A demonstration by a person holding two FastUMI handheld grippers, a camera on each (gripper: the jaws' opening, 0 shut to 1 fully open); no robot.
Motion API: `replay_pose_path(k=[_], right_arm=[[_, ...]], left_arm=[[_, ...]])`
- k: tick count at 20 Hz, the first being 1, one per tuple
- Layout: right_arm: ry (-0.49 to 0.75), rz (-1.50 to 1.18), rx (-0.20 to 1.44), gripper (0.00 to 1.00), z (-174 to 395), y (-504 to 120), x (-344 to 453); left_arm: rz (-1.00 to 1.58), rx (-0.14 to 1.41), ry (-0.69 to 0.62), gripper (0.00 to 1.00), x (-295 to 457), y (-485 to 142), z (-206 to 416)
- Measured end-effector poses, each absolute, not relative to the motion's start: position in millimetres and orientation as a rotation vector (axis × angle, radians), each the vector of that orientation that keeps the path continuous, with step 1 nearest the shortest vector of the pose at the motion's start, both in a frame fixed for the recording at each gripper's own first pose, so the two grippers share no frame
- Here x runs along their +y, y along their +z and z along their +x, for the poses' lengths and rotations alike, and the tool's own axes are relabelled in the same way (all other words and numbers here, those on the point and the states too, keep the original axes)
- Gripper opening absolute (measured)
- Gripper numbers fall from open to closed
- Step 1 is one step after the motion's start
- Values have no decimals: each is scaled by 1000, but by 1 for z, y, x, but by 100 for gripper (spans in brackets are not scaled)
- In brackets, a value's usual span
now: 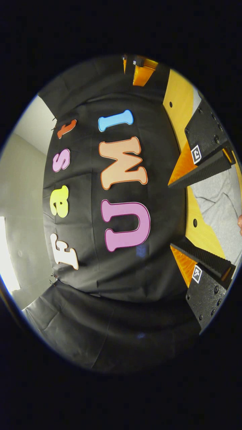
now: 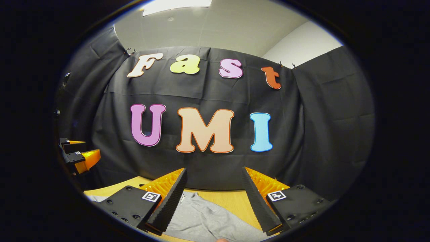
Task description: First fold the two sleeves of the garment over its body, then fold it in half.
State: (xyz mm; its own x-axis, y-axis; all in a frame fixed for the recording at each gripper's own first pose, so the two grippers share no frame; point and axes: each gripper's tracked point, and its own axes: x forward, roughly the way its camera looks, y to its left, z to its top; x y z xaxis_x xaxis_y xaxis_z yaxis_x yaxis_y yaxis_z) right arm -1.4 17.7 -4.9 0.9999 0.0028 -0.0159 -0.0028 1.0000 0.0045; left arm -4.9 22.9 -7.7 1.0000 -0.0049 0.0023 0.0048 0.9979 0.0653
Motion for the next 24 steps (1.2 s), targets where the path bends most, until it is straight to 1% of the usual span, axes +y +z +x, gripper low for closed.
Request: replay_pose_path(k=[9,16,17,21,24], right_arm=[[-17,4,43,100,4,-13,17],[-103,-30,98,99,12,-32,-37],[-117,-36,106,99,12,-35,-46],[-172,-60,142,99,6,-49,-84],[-203,-71,182,99,2,-64,-108]], left_arm=[[48,16,-32,93,22,-19,4],[32,41,-49,93,13,-29,10],[30,41,-51,94,12,-29,11],[29,46,-62,92,2,-31,12],[17,45,-68,93,-6,-29,15]])
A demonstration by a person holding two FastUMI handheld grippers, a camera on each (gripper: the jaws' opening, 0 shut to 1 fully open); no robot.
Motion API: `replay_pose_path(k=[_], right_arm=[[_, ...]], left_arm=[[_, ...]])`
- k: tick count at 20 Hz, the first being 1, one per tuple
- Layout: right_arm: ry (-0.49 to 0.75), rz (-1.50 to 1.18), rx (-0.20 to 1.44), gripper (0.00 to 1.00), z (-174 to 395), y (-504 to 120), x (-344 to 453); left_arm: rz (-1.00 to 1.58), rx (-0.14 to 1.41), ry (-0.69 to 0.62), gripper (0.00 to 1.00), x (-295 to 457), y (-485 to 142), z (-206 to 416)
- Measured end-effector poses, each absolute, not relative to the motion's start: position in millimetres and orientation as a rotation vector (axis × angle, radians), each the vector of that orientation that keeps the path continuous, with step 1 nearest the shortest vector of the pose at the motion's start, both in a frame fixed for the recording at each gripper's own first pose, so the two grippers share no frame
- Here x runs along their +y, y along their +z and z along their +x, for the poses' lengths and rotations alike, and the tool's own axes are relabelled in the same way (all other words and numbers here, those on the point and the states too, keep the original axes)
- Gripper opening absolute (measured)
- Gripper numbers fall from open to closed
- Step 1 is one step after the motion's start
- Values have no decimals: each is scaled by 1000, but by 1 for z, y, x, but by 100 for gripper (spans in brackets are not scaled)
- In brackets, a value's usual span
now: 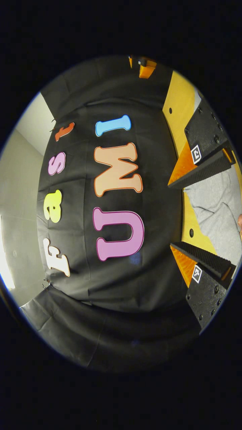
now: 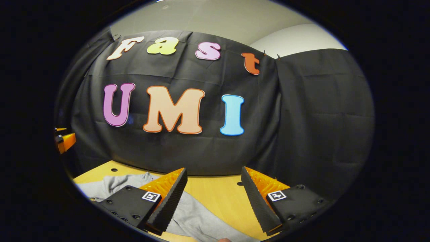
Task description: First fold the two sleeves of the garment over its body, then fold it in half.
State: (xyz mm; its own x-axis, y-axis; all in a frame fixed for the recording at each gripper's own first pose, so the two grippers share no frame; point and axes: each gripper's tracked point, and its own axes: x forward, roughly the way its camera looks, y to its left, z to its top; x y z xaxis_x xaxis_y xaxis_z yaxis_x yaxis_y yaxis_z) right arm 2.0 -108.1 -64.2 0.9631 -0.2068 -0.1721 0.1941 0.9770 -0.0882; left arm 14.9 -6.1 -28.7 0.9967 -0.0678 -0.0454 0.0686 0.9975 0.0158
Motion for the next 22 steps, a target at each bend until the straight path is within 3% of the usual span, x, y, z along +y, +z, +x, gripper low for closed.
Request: replay_pose_path(k=[11,22], right_arm=[[-308,-96,351,99,-37,-140,-189],[-333,-7,644,100,-106,-250,-235]], left_arm=[[34,47,-114,93,-40,-30,20],[34,75,-137,93,-63,-41,19]])
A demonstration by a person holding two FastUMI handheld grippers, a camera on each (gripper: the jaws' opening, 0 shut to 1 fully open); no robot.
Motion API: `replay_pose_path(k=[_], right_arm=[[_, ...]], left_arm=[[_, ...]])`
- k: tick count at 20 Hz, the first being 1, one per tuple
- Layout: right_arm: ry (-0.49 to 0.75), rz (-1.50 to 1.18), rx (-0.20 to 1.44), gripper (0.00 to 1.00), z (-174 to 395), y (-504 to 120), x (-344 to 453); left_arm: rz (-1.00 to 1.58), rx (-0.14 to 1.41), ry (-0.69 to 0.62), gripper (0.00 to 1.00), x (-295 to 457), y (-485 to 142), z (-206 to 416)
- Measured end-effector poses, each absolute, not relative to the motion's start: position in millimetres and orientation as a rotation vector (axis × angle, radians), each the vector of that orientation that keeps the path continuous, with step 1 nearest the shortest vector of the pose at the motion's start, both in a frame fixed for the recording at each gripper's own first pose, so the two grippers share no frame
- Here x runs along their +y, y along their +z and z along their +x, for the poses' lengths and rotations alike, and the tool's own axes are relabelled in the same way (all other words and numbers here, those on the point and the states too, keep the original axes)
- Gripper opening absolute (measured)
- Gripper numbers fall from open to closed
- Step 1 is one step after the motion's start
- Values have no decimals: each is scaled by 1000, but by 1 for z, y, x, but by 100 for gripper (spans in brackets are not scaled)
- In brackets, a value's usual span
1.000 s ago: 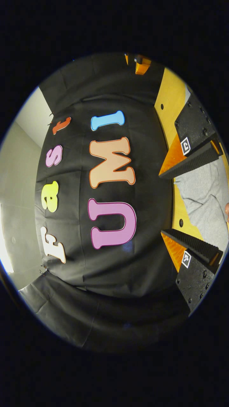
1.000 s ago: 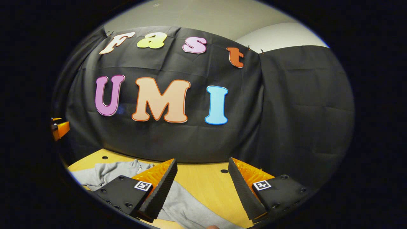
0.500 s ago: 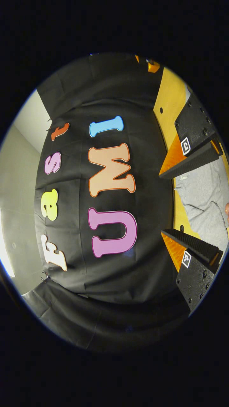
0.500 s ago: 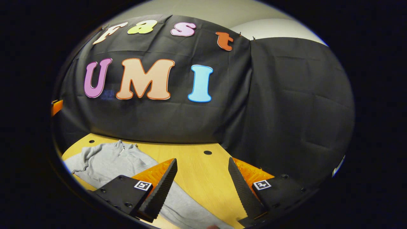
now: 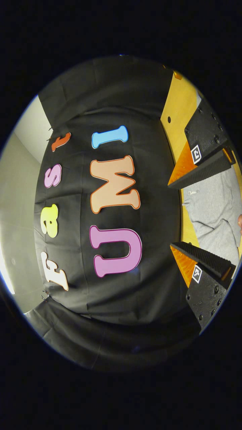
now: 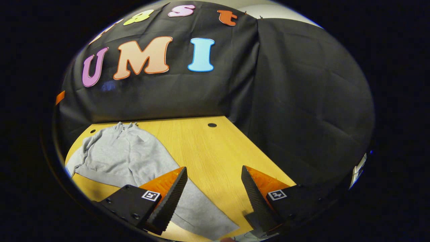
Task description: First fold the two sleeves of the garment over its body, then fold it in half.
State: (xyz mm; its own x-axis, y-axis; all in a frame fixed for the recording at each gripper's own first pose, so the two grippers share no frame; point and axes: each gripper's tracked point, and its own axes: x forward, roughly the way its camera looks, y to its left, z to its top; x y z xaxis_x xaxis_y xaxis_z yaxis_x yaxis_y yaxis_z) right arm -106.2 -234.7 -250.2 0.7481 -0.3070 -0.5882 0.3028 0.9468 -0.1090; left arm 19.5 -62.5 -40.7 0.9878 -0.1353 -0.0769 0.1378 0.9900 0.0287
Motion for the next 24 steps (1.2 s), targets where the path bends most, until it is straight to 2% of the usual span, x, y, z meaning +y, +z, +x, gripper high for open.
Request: replay_pose_path(k=[11,24], right_arm=[[-309,55,906,100,-181,-338,-240],[-259,141,1064,100,-220,-386,-239]], left_arm=[[48,89,-154,93,-80,-42,20],[57,114,-156,93,-113,-49,13]])
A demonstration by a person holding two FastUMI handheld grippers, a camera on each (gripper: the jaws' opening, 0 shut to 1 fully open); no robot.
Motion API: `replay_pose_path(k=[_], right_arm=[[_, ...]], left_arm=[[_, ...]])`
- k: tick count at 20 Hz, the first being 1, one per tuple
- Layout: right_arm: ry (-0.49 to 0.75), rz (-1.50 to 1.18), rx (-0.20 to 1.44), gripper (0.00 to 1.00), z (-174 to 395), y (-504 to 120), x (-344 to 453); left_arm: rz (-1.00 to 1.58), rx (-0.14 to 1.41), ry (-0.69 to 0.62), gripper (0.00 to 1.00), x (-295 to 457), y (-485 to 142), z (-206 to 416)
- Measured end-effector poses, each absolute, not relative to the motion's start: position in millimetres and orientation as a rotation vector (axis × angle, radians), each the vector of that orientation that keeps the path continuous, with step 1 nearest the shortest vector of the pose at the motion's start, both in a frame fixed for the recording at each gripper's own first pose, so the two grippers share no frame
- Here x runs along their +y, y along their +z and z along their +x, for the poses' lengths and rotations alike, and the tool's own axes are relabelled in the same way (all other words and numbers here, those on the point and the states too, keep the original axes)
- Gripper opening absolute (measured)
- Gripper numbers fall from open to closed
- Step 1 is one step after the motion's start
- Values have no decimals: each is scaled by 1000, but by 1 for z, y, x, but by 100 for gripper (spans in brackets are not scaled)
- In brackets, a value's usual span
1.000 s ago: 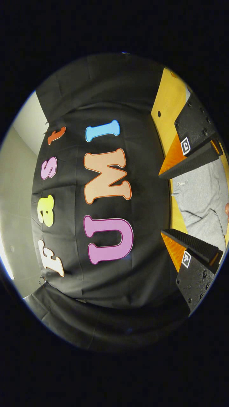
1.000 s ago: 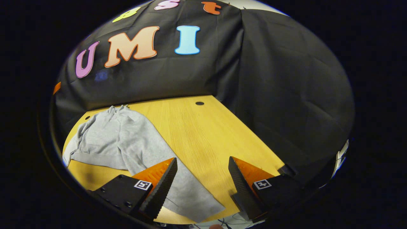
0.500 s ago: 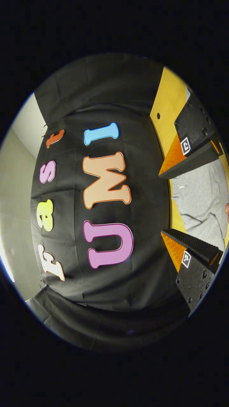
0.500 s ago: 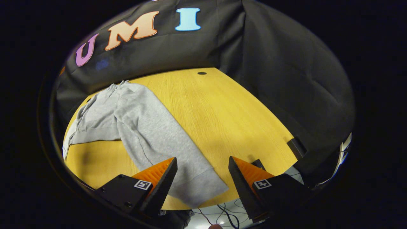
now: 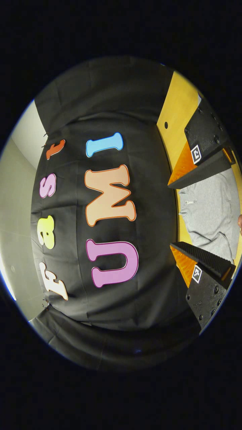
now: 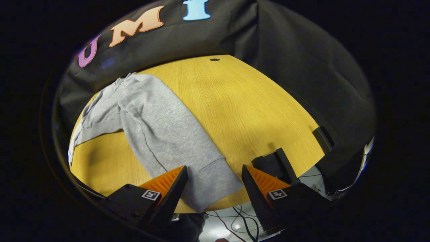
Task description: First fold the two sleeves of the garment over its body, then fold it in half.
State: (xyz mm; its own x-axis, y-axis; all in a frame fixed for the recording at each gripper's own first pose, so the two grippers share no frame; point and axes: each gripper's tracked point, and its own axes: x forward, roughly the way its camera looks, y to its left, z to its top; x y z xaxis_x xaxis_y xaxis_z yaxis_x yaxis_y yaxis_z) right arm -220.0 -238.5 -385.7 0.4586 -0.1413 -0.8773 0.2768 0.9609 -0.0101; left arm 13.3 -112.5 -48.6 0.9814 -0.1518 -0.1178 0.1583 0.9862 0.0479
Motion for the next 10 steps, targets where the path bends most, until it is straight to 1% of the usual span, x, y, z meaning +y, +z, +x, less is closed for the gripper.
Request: replay_pose_path(k=[2,3,4,5,7,10], right_arm=[[-254,158,1071,100,-220,-386,-239],[-243,150,1081,97,-221,-386,-239],[-227,151,1090,96,-220,-386,-237],[-219,149,1101,87,-221,-386,-235],[-192,155,1121,77,-219,-387,-231],[-133,189,1131,49,-215,-388,-224]], left_arm=[[63,120,-145,93,-116,-51,14],[63,122,-138,93,-119,-50,14],[60,124,-128,93,-121,-51,13],[57,126,-114,93,-123,-51,12],[47,128,-91,93,-128,-51,10],[55,130,-69,93,-134,-53,3]])
